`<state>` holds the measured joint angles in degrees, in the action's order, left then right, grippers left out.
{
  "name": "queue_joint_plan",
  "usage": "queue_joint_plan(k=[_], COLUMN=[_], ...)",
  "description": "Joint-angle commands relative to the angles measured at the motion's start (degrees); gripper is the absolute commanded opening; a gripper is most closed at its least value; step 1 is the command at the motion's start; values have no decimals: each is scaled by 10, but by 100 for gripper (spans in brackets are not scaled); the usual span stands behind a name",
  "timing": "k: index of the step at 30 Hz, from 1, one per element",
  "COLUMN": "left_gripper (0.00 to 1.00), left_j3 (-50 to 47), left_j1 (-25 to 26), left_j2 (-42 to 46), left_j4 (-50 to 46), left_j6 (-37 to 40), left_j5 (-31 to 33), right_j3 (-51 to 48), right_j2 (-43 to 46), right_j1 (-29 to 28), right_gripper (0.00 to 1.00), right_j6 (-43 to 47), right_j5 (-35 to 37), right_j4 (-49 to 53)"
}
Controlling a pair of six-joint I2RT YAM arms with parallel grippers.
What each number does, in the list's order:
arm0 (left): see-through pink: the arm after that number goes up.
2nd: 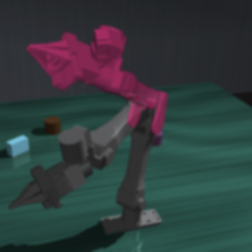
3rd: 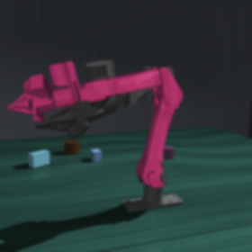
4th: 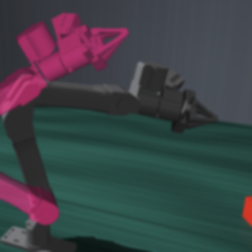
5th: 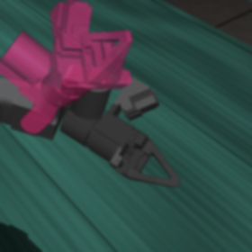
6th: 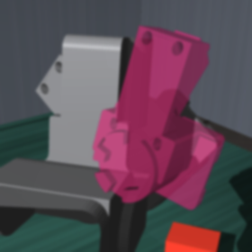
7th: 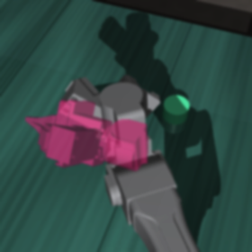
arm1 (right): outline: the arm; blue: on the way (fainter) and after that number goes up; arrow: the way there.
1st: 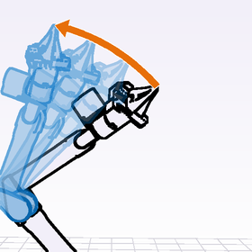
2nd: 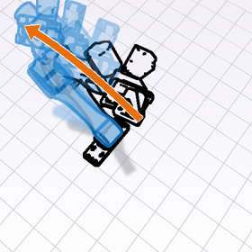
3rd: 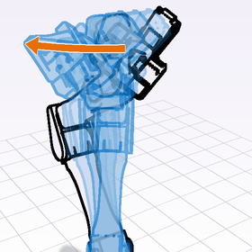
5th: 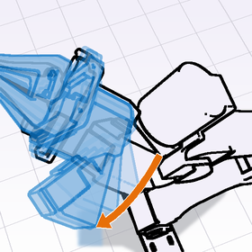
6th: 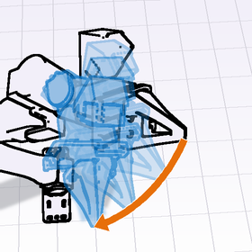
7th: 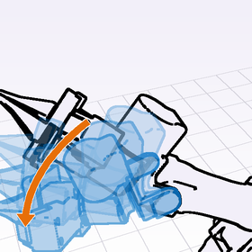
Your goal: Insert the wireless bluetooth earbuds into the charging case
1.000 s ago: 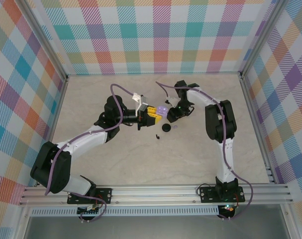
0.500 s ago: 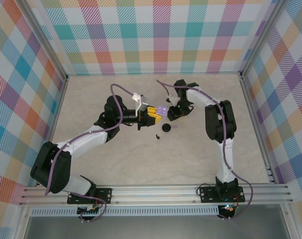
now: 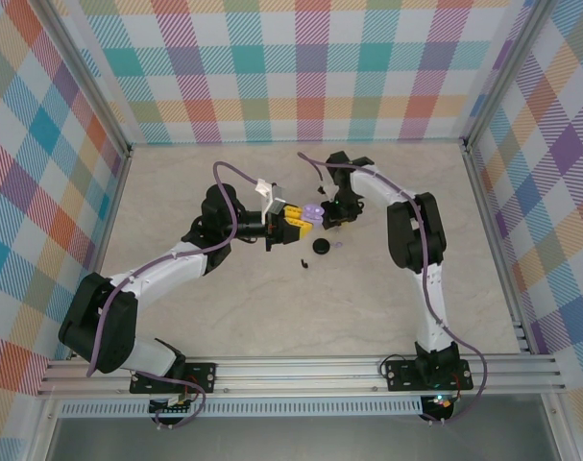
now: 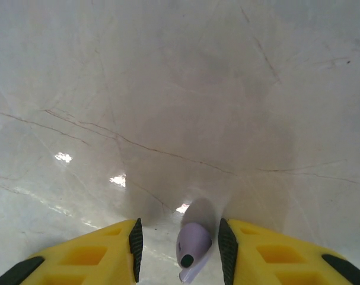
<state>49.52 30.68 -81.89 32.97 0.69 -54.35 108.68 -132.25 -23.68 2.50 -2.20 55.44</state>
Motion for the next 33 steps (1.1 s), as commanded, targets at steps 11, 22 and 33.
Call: queue_joint_plan(k=[11, 22, 33], left_gripper=[3, 3, 3], left_j3=[8, 8, 5], left_j1=[1, 0, 1], left_j2=[14, 14, 15], left_j4=[13, 12, 11], left_j6=[0, 0, 1], left_j5=[0, 0, 1], right_j3=[47, 78, 67], right_j2=[-35, -61, -57], right_j1=[-21, -23, -24], right_gripper=[38, 33, 20], right_j6=[-29, -46, -73], right_j5=[76, 71, 80], right_j4=[73, 89, 70])
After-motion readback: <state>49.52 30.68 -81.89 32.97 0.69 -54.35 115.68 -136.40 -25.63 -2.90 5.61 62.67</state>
